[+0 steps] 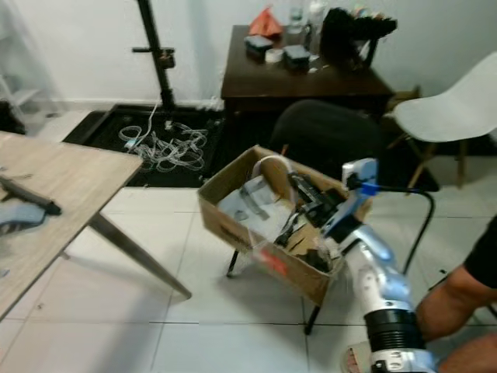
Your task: Picking trash to rubbish bin
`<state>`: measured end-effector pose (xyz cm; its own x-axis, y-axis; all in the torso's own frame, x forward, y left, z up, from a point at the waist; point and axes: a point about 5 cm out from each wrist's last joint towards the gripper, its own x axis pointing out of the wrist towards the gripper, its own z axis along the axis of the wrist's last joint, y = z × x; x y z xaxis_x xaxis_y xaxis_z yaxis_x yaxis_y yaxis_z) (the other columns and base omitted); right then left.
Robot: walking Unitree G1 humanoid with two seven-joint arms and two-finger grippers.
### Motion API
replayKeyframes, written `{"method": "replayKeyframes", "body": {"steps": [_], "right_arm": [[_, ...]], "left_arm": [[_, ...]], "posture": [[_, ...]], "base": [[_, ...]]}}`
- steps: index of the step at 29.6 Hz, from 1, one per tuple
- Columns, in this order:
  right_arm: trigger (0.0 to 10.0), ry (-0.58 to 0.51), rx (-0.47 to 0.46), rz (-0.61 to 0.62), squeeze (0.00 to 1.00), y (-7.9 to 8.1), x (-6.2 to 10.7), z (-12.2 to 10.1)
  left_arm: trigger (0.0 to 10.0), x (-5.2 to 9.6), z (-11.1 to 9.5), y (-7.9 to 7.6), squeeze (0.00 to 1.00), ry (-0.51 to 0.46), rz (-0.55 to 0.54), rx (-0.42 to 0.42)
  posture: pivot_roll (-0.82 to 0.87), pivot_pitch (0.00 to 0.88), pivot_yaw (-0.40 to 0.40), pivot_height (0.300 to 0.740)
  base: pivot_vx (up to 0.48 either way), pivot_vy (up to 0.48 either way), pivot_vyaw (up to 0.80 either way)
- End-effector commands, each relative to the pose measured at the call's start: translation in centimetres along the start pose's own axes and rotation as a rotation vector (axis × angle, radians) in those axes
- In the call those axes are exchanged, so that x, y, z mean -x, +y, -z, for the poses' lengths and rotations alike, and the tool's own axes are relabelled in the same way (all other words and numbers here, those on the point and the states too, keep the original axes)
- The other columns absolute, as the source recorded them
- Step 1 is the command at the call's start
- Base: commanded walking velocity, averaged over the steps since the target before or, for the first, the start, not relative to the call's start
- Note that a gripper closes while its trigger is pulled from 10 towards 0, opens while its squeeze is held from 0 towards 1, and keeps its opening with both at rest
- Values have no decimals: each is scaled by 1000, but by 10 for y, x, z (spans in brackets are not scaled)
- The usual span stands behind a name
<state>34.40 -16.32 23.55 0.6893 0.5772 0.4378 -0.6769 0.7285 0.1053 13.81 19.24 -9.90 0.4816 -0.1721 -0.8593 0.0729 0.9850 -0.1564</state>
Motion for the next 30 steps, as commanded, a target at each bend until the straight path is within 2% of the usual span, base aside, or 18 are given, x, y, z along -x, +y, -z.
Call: {"method": "replayKeyframes", "body": {"steps": [1,5,8,12,22,30], "right_arm": [[10000,-1,-12,-15,0,4,-1,-3],[10000,-11,-3,-22,0,5,-2,-9],[10000,-49,63,3,0,6,-7,-27],[10000,-63,93,15,0,6,-8,-35],[10000,-70,141,6,0,16,-16,-41],[10000,-141,157,-15,0,24,-26,-66]], "left_arm": [[10000,3,19,-2,0,72,2,12],[10000,2,18,-3,0,69,5,13],[10000,0,15,-7,0,63,29,18],[10000,0,14,-8,0,60,32,19],[10000,0,15,-7,0,60,25,20],[10000,-1,14,-10,0,61,28,22]], "posture": [[-162,164,45,740],[-164,163,45,740],[-169,160,45,740],[-172,159,46,740],[-171,158,46,740],[-174,159,44,740]], "base": [[0,0,-775],[0,0,-775],[0,0,0],[204,0,0],[316,0,0],[306,0,-788]]}}
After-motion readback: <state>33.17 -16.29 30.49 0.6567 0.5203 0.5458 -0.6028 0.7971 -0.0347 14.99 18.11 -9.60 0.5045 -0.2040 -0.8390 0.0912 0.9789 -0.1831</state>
